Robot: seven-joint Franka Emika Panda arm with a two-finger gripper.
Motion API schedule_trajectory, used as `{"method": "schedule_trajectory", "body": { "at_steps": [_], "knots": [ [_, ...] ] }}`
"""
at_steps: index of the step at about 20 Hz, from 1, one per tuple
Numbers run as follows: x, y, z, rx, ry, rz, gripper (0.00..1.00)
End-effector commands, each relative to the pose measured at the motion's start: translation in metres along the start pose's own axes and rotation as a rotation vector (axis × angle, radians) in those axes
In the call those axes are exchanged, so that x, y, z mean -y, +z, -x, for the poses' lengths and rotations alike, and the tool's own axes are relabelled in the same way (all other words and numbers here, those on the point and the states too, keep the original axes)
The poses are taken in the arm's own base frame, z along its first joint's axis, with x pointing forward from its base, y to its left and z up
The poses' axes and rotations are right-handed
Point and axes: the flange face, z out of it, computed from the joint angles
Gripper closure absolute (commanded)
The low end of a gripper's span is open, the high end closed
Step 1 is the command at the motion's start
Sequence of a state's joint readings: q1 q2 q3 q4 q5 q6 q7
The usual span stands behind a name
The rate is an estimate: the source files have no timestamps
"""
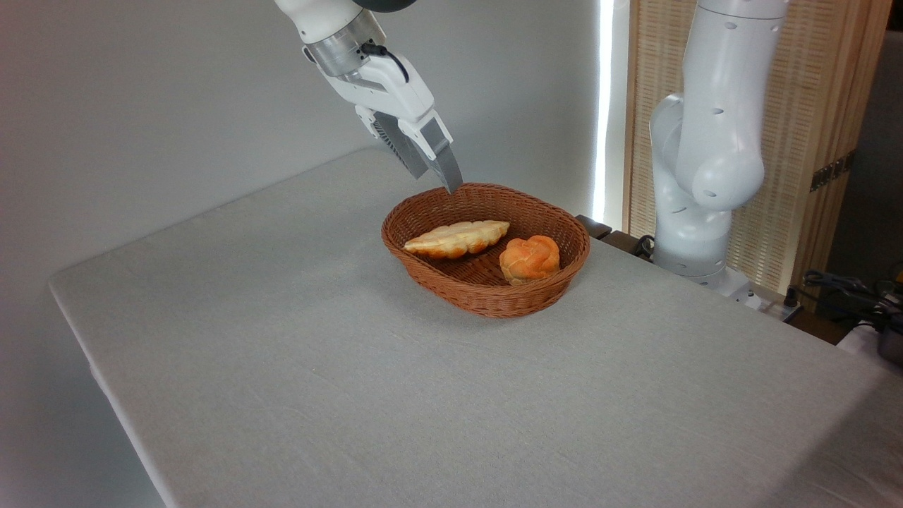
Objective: Put bread into the basket
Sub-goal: 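Release the bread into the basket and raise the gripper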
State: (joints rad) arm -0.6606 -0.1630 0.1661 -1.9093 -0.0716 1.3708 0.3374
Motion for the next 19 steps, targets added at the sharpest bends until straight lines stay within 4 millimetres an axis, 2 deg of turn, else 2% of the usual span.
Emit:
{"method": "schedule_trajectory", "body": {
  "at_steps": [1,6,10,14,19],
  "knots": [
    [0.01,-0.009,0.005,-0.054,0.008,0.004,0.0],
    [0.058,-0.033,0.007,-0.243,-0.001,-0.073,0.0],
    [0.12,-0.05,0.022,-0.382,-0.091,-0.17,0.0],
    [0.169,-0.044,0.044,-0.391,-0.084,-0.187,0.0],
    [0.206,-0.035,0.055,-0.405,-0.119,-0.184,0.0]
  ]
}}
